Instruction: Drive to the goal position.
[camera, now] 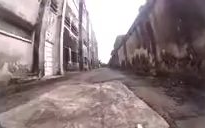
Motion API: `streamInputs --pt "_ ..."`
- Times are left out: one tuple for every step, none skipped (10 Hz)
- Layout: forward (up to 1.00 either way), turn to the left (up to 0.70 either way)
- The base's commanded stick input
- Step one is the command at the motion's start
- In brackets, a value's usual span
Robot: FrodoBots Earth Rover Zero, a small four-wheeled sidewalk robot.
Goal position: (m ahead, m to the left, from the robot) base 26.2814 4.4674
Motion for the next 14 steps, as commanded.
streamInputs --pt "0.85 0.0" --pt "0.85 0.0" --pt "0.85 0.0" --pt "0.85 -0.04" --pt "0.85 -0.04" --pt "0.85 -0.04" --pt "0.85 -0.04" --pt "0.85 -0.05" --pt "0.85 -0.05" --pt "0.85 -0.05" --pt "0.85 -0.05" --pt "0.85 -0.05" --pt "0.85 -0.05" --pt "0.85 -0.05"
